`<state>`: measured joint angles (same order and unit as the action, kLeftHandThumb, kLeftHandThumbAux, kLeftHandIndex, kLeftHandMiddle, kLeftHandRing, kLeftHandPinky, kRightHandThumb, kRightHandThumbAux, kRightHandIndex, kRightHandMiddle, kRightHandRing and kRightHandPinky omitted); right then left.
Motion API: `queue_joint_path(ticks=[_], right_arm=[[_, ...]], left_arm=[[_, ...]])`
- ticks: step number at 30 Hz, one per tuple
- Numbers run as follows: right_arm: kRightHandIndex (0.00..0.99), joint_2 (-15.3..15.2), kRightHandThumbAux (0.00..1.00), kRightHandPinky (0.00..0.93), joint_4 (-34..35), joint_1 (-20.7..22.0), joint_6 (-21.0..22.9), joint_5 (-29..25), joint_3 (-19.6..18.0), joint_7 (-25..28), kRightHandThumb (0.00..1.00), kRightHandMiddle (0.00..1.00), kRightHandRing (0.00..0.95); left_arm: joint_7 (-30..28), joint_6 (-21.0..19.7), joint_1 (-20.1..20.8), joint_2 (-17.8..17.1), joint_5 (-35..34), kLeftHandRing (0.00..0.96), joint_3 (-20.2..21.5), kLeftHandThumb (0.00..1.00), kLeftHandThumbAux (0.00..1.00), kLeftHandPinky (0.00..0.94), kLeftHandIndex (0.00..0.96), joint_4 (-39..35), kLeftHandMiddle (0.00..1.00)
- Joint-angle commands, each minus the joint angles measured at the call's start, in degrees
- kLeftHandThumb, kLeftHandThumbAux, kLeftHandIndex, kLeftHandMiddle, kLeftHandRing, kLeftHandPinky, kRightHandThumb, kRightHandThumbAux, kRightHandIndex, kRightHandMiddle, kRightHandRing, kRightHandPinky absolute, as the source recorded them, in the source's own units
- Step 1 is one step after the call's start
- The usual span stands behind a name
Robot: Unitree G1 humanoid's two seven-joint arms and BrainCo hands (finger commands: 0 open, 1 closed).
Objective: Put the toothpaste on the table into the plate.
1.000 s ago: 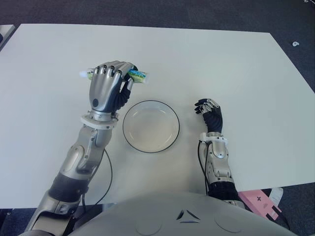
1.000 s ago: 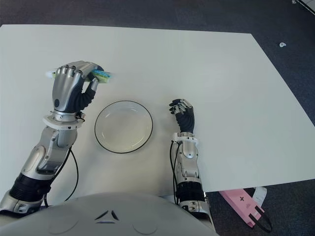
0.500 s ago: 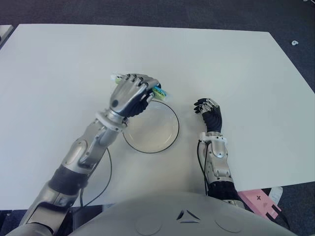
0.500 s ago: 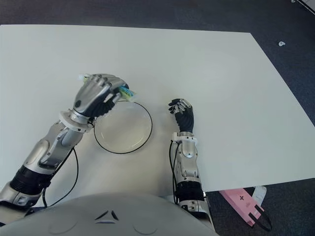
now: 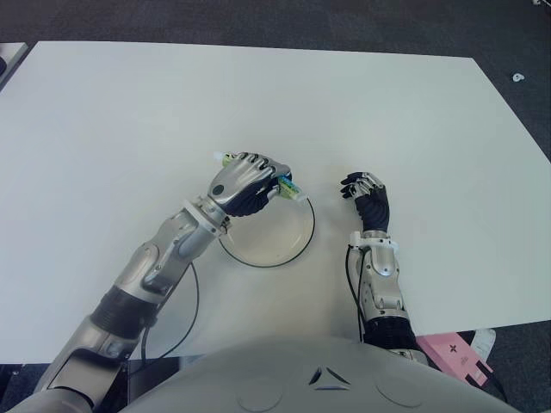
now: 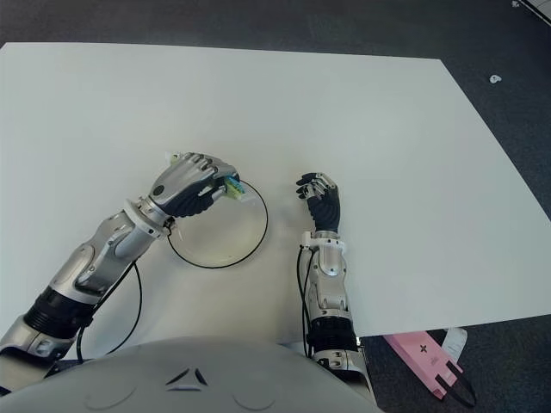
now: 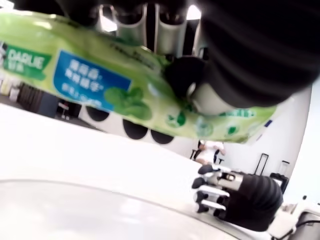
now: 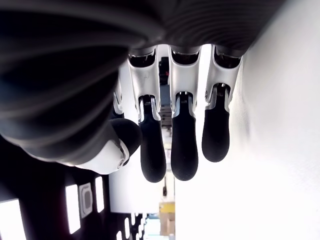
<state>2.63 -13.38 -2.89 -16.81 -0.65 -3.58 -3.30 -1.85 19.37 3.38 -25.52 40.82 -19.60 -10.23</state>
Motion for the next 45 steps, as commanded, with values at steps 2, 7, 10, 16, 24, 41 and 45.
queue_joint_path(ticks=[2, 7, 10, 16, 24, 41, 45], right_arm=[[0.429, 0.53, 0.728, 0.532, -2.00, -2.32, 2.32, -1.02, -0.35, 0.11, 0.708, 0.524, 0.532], [0.429, 0.53, 0.728, 0.532, -1.93, -2.35, 2.48, -1.14, -0.36, 0.10, 0.708, 0.524, 0.532], [0.429, 0.51, 0.727, 0.534, -2.05, -2.33, 2.37, -1.33, -0.39, 0.28, 0.708, 0.527, 0.534], [0.430, 0.52, 0.727, 0.537, -2.04, -2.50, 1.95, -1.54, -0.38, 0.61, 0.708, 0.534, 0.540], [0.430, 0.59, 0.727, 0.538, -2.03, -2.51, 1.97, -1.82, -0.43, 0.79, 0.708, 0.536, 0.540], [0.430, 0.33, 0.727, 0.531, -1.81, -2.54, 2.09, -1.48, -0.30, 0.72, 0.707, 0.533, 0.537], [0.430, 0.22, 0.727, 0.535, -1.86, -2.51, 2.07, -1.59, -0.33, 0.86, 0.707, 0.536, 0.539]], left_arm=[[-7.99, -1.13, 0.67, -0.24, -5.76, 0.668, -0.83, 0.721, 0.690, 0.620, 0.437, 0.21, 0.667], [-10.67, -0.52, 0.99, -0.69, -6.91, 0.393, -0.25, 0.512, 0.526, 0.386, 0.260, -0.83, 0.366], [-11.77, -0.25, 0.70, -0.82, -7.96, 0.250, 0.19, 0.319, 0.534, 0.254, 0.090, -1.45, 0.199], [-14.05, -1.25, -0.99, -0.67, -11.61, 0.045, 1.14, 0.106, 0.565, 0.059, 0.009, -3.13, 0.027], [-14.92, -0.43, -0.89, -1.26, -12.93, 0.001, 1.59, 0.040, 0.539, 0.002, 0.000, -2.62, 0.001], [-11.59, 3.46, -1.45, 0.06, -12.81, 0.000, 2.82, 0.052, 0.495, 0.000, 0.000, -0.18, 0.000], [-9.76, 4.10, -2.10, 0.96, -12.71, 0.000, 3.43, 0.057, 0.497, 0.000, 0.000, 0.24, 0.000]])
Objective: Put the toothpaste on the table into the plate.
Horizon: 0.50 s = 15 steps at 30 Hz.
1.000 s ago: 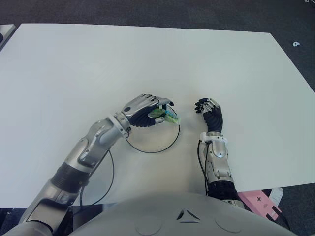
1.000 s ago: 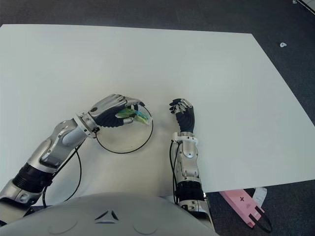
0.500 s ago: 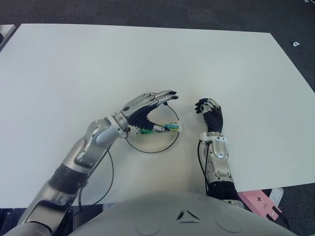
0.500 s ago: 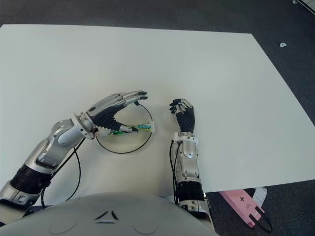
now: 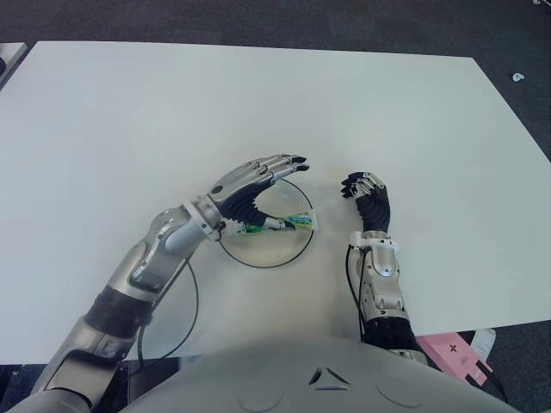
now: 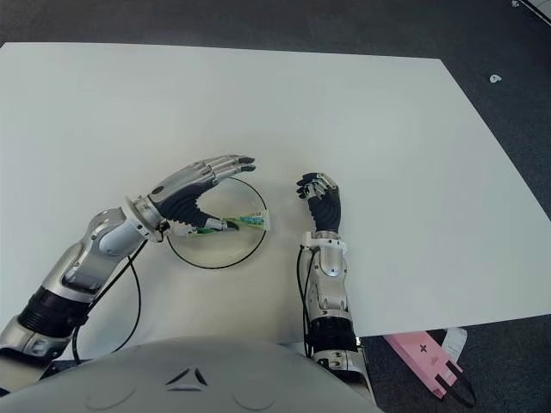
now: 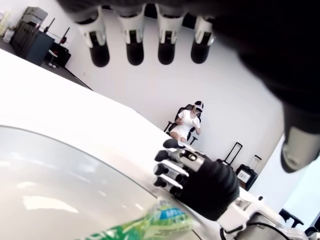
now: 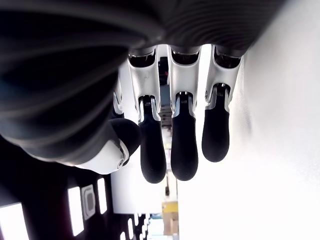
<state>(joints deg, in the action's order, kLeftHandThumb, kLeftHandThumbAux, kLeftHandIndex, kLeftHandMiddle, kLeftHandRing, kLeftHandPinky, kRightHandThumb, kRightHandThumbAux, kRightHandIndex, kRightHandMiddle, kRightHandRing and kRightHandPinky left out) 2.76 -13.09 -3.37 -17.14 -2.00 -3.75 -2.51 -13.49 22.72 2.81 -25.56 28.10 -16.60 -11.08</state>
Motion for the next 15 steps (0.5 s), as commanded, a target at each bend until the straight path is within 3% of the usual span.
queue_joint_path(ticks=[1, 7, 11, 13, 15], right_arm=[[0.430, 0.06, 0.727, 0.536, -2.14, -2.01, 2.45, -0.37, -0.20, 0.15, 0.707, 0.536, 0.539], [0.430, 0.18, 0.727, 0.539, -2.03, -2.00, 2.71, -0.60, -0.30, 0.23, 0.708, 0.532, 0.538], [0.429, 0.15, 0.727, 0.536, -1.99, -2.01, 2.74, -0.25, -0.20, -0.02, 0.708, 0.529, 0.537], [0.429, 0.14, 0.727, 0.535, -1.94, -2.18, 2.71, 0.00, -0.12, -0.19, 0.708, 0.527, 0.537], [0.429, 0.13, 0.728, 0.535, -1.93, -2.25, 2.70, 0.17, -0.06, -0.32, 0.708, 0.526, 0.537]], left_arm=[[3.19, 1.29, -2.09, 1.47, -0.06, 0.000, 0.83, 0.058, 0.499, 0.000, 0.000, 1.59, 0.000], [10.22, 3.05, -4.33, 4.68, -0.15, 0.000, 2.96, 0.057, 0.562, 0.022, 0.000, 4.51, 0.000], [17.65, 2.38, -5.51, 9.80, 0.29, 0.064, 5.16, 0.053, 0.710, 0.155, 0.017, 5.06, 0.053], [21.43, 2.44, -6.22, 12.17, -0.03, 0.123, 6.59, 0.050, 0.770, 0.203, 0.054, 5.63, 0.111], [24.03, 2.09, -6.81, 14.14, -0.93, 0.207, 7.92, 0.032, 0.856, 0.260, 0.174, 6.03, 0.207]])
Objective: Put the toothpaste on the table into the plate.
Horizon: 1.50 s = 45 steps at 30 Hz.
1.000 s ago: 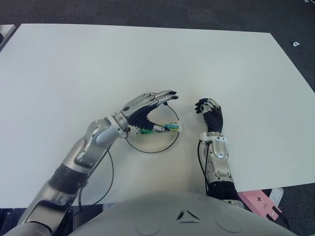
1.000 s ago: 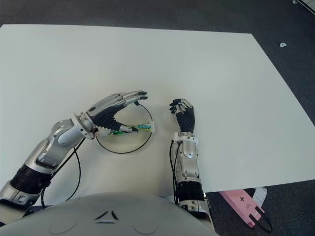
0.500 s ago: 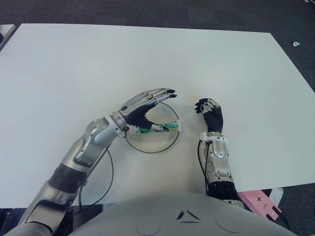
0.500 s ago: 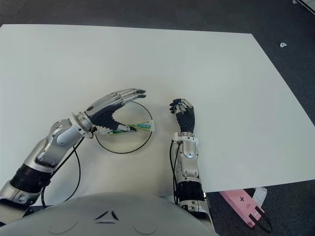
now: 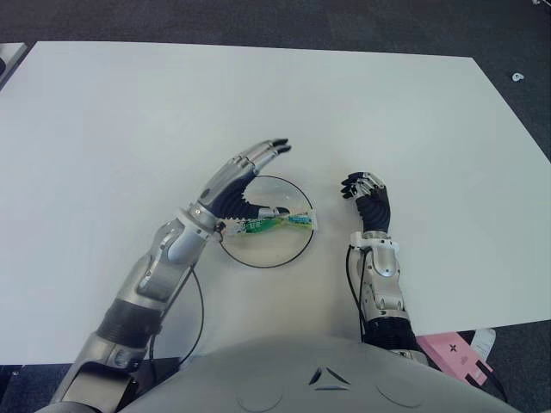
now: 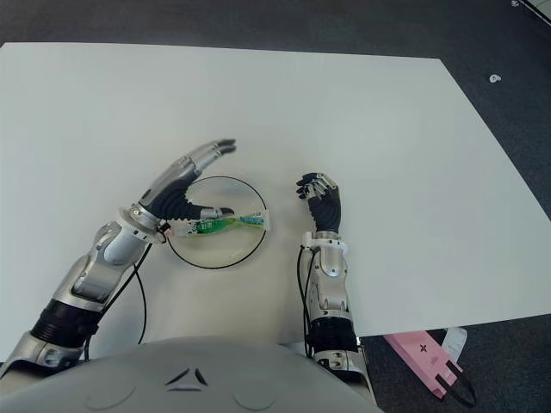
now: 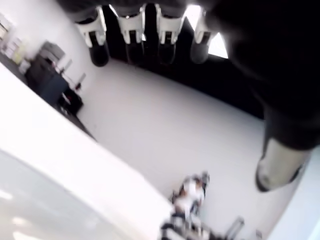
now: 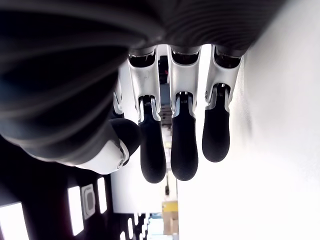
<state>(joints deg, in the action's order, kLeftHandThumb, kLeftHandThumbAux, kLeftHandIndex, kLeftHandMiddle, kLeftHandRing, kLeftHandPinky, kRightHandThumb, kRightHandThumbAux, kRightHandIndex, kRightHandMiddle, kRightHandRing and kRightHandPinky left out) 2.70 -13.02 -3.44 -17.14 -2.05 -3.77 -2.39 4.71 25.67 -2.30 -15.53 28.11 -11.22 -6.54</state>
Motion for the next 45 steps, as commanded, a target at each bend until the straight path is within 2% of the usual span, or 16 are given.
queue_joint_path(ticks=[1, 5, 6, 7, 8, 9, 11, 13, 14, 17, 20, 24, 36, 45], right_arm=[[0.429, 0.19, 0.728, 0.535, -2.01, -2.19, 2.69, 0.27, -0.02, -0.49, 0.707, 0.526, 0.538], [0.429, 0.18, 0.728, 0.536, -2.11, -2.16, 2.78, 0.46, 0.04, -0.72, 0.707, 0.527, 0.539], [0.429, 0.21, 0.728, 0.537, -2.26, -2.10, 2.76, 0.36, 0.02, -0.69, 0.707, 0.528, 0.539], [0.429, 0.23, 0.728, 0.537, -2.37, -2.05, 2.74, 0.29, 0.00, -0.67, 0.707, 0.531, 0.540], [0.429, 0.21, 0.728, 0.537, -2.70, -1.92, 2.50, 0.14, -0.03, -0.49, 0.707, 0.532, 0.540], [0.430, 0.17, 0.727, 0.536, -2.91, -1.88, 2.30, 0.02, -0.07, -0.33, 0.707, 0.535, 0.541], [0.430, 0.09, 0.727, 0.535, -3.18, -1.85, 1.95, -0.13, -0.09, -0.07, 0.707, 0.538, 0.542], [0.430, 0.05, 0.727, 0.534, -3.40, -1.79, 1.64, -0.22, -0.08, 0.14, 0.707, 0.540, 0.542], [0.430, 0.03, 0.727, 0.533, -3.49, -1.76, 1.55, -0.25, -0.08, 0.23, 0.707, 0.541, 0.542], [0.430, -0.09, 0.726, 0.533, -3.43, -1.71, 1.67, -0.37, -0.15, 0.43, 0.708, 0.541, 0.542], [0.430, -0.18, 0.726, 0.533, -3.25, -1.73, 1.88, -0.40, -0.20, 0.48, 0.708, 0.540, 0.541], [0.430, -0.42, 0.726, 0.534, -3.33, -1.75, 1.86, -0.21, -0.16, 0.50, 0.708, 0.540, 0.542], [0.430, 0.78, 0.726, 0.546, -2.16, -2.18, 3.14, -0.08, -0.83, -2.32, 0.708, 0.539, 0.547], [0.430, 1.61, 0.726, 0.558, -1.44, -2.37, 3.81, -0.46, -1.07, -3.90, 0.708, 0.548, 0.557]], left_arm=[[6.50, -1.20, -1.91, 4.83, -1.30, 0.223, 2.90, 0.030, 0.872, 0.270, 0.195, 1.49, 0.224], [7.93, -3.95, -3.54, 9.07, -7.19, 0.315, 5.70, 0.025, 0.954, 0.338, 0.327, 0.73, 0.314], [8.17, -3.42, -4.22, 10.34, -11.66, 0.325, 7.74, 0.025, 0.961, 0.347, 0.343, 2.04, 0.324], [8.27, -3.02, -4.68, 11.26, -14.83, 0.361, 9.22, 0.266, 0.875, 0.381, 0.373, 2.99, 0.359], [7.83, -2.37, -5.38, 12.58, -19.31, 0.383, 10.79, 0.421, 0.820, 0.403, 0.392, 4.30, 0.382], [7.41, -1.92, -5.89, 13.50, -22.26, 0.409, 11.77, 0.522, 0.784, 0.426, 0.406, 5.10, 0.411], [6.24, -1.01, -6.48, 14.38, -25.82, 0.435, 12.75, 0.611, 0.753, 0.449, 0.418, 6.26, 0.443], [5.14, -1.15, -6.86, 15.08, -28.56, 0.455, 13.22, 0.658, 0.736, 0.462, 0.425, 6.44, 0.467], [5.16, -2.38, -7.21, 15.95, -29.69, 0.463, 13.18, 0.676, 0.729, 0.467, 0.428, 5.56, 0.479], [5.75, -4.66, -8.12, 18.06, -31.15, 0.474, 12.97, 0.699, 0.720, 0.449, 0.433, 3.75, 0.500], [5.52, -4.54, -8.67, 18.99, -31.80, 0.478, 13.12, 0.707, 0.717, 0.448, 0.435, 3.81, 0.511], [3.84, -3.12, -9.27, 18.89, -33.20, 0.494, 13.84, 0.710, 0.716, 0.474, 0.435, 5.59, 0.523], [4.40, -6.77, -10.11, 20.65, -34.17, 0.517, 15.78, 0.710, 0.718, 0.464, 0.435, 6.83, 0.547], [1.48, -7.98, -11.34, 20.27, -37.67, 0.523, 16.51, 0.711, 0.720, 0.480, 0.433, 8.89, 0.540]])
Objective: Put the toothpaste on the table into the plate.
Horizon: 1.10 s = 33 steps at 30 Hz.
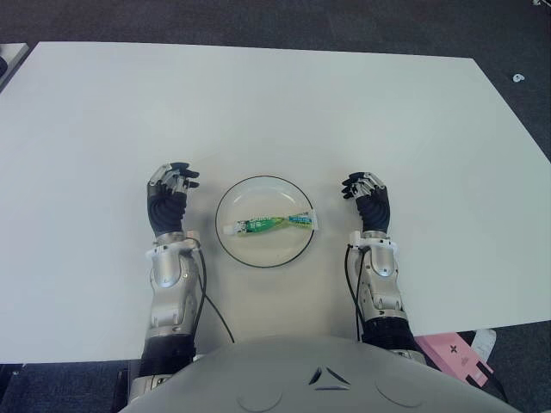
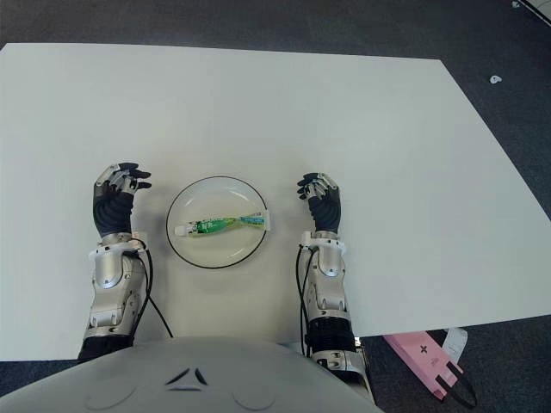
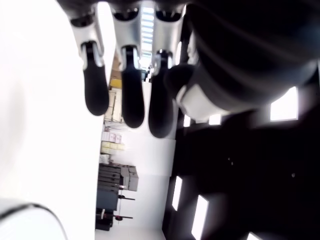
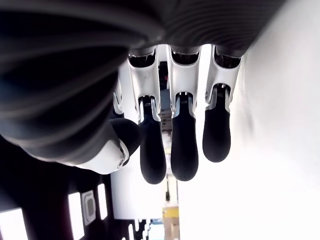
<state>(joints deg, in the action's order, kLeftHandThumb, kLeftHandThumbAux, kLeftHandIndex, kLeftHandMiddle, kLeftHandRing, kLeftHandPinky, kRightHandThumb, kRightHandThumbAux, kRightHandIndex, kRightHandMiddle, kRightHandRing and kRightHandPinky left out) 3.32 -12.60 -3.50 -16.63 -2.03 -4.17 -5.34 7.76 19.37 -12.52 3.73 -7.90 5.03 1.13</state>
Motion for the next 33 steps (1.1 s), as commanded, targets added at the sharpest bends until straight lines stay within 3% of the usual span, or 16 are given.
queue_joint_path(ticks=[1, 16, 33], right_arm=[[0.431, 1.00, 0.726, 0.558, -1.86, -2.31, 3.23, -0.50, -0.66, -0.99, 0.708, 0.550, 0.557], [0.431, 1.15, 0.725, 0.556, -2.03, -2.61, 2.80, -0.87, -0.87, -0.97, 0.709, 0.554, 0.558], [0.430, 1.24, 0.726, 0.558, -1.62, -3.01, 3.05, -0.79, -0.52, -0.82, 0.709, 0.547, 0.559]], left_arm=[[-1.87, -1.91, -1.27, 1.00, -2.03, 0.523, 0.37, 0.711, 0.720, 0.481, 0.433, 1.27, 0.539], [-7.49, -11.85, -5.32, -0.64, -6.83, 0.500, 0.32, 0.712, 0.721, 0.465, 0.431, -1.60, 0.519], [-8.30, -15.18, -6.09, 0.22, -6.93, 0.526, 1.31, 0.715, 0.722, 0.508, 0.433, -1.66, 0.515]])
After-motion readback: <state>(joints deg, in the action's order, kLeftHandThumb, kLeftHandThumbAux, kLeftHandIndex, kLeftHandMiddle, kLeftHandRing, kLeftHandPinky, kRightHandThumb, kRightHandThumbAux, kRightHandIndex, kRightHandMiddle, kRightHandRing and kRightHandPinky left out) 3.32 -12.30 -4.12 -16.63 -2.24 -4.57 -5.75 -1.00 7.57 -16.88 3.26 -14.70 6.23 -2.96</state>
